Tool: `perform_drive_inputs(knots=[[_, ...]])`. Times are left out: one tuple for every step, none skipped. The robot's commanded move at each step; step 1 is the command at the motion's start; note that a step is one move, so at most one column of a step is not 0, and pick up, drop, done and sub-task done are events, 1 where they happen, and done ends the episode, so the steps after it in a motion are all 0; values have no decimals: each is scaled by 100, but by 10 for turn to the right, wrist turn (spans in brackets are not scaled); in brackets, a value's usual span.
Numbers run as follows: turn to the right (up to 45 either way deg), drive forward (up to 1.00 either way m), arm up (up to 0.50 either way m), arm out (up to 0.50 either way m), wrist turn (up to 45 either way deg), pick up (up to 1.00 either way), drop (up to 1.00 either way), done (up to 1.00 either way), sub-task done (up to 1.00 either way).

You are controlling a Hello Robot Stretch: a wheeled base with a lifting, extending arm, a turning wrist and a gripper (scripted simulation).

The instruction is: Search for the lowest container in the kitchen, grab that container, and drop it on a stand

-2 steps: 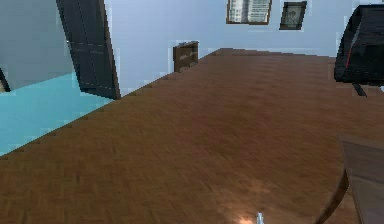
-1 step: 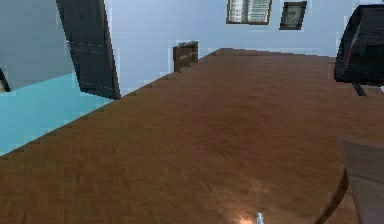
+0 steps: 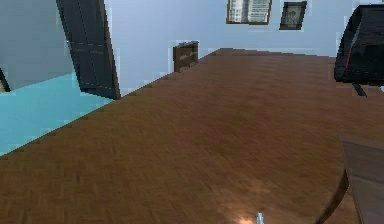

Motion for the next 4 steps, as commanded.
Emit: perform_drive_inputs(knots=[[0,0,0,0,0,100,0,0,0],[0,0,10,0,0,0,0,0,0],[0,0,22,0,0,0,0,0,0],[0,0,0,0,-450,0,0,0,0]])
